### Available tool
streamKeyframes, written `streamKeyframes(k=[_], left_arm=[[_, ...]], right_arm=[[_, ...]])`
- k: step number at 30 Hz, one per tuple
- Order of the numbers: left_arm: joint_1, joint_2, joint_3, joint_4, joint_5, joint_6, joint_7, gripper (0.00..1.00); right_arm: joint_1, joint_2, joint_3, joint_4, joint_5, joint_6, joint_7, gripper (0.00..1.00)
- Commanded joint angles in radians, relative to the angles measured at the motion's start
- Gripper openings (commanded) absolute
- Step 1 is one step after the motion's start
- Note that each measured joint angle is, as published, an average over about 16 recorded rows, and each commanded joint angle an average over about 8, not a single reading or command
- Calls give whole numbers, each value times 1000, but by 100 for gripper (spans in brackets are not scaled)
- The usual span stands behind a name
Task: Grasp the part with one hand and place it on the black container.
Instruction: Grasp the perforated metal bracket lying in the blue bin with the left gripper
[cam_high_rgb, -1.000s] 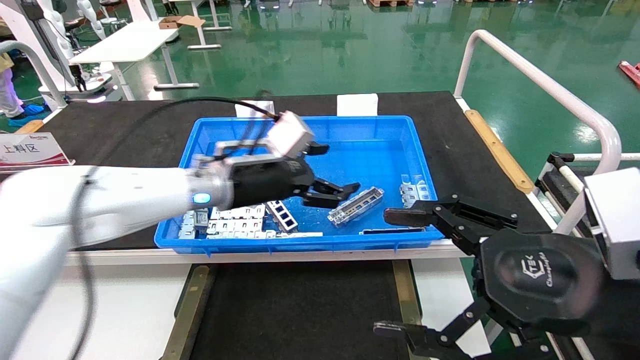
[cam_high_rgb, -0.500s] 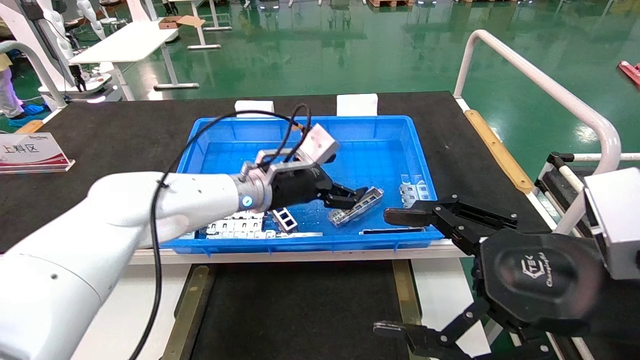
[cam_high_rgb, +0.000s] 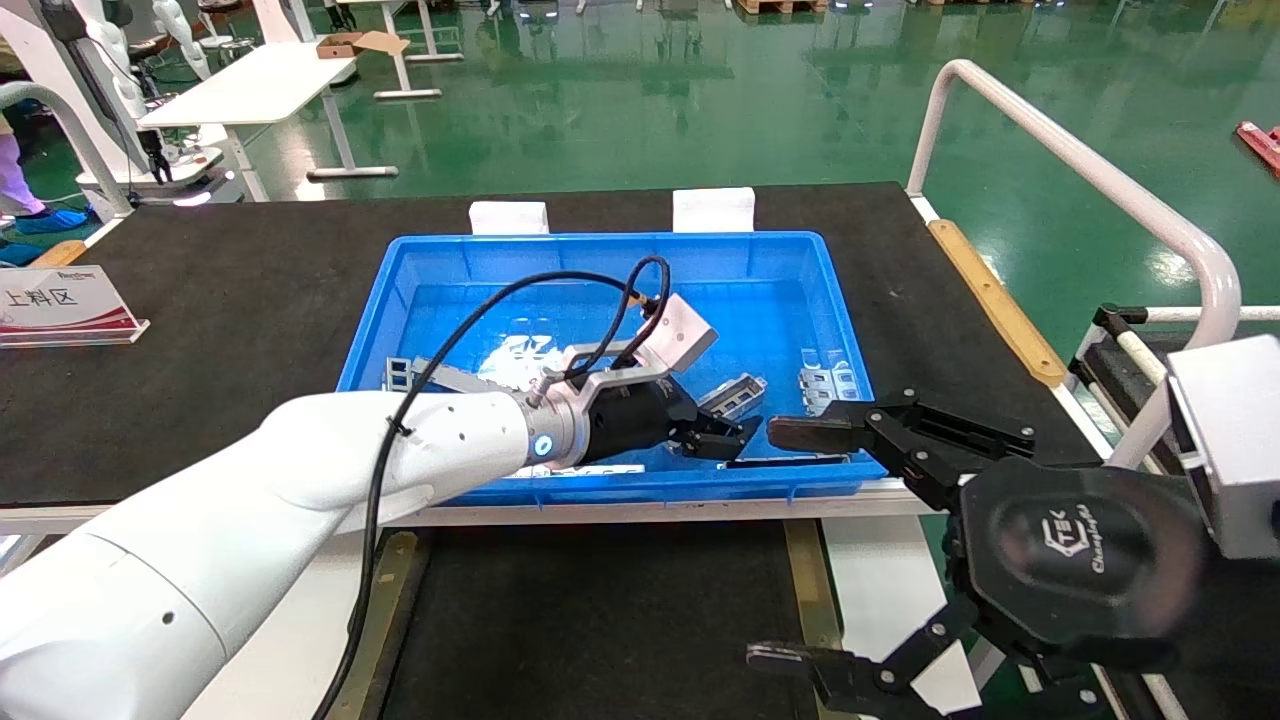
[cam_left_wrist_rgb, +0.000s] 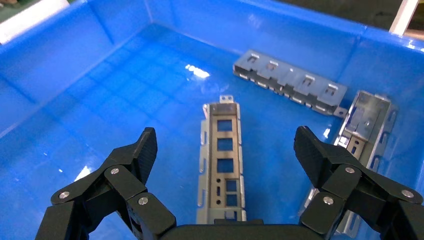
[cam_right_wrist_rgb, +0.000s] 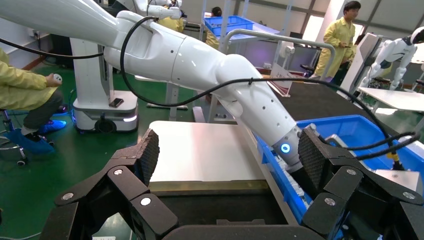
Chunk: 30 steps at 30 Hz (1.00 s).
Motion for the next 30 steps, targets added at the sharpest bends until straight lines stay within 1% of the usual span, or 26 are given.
streamKeyframes(k=[1, 4, 6, 7, 12, 14, 15, 16, 23, 30], left_arm=[[-1, 0, 42, -11, -15, -23, -25, 100], [-10, -1, 91, -16, -30, -51, -55, 98], [-16, -1, 122, -18, -38, -67, -75, 89], [-19, -1, 136, -19, -42, -74, -85, 82], [-29, -1, 204, -27, -58, -106, -131, 23], [-31, -1, 228, -31, -63, -118, -148, 7], [-32, -1, 238, -32, -65, -124, -155, 1], [-32, -1, 249, -34, -67, -131, -162, 0], [-39, -2, 308, -39, -78, -170, -204, 0], [-44, -4, 344, -28, -90, -192, -225, 0]], right_arm=[[0, 0, 0, 0, 0, 0, 0, 100], [0, 0, 0, 0, 0, 0, 0, 100], [0, 0, 0, 0, 0, 0, 0, 98], [0, 0, 0, 0, 0, 0, 0, 91], [0, 0, 0, 0, 0, 0, 0, 28], [0, 0, -1, 0, 0, 0, 0, 6], [0, 0, -1, 0, 0, 0, 0, 0], [0, 0, -1, 0, 0, 0, 0, 0], [0, 0, -1, 0, 1, 0, 0, 0], [0, 0, -1, 0, 1, 0, -1, 0]])
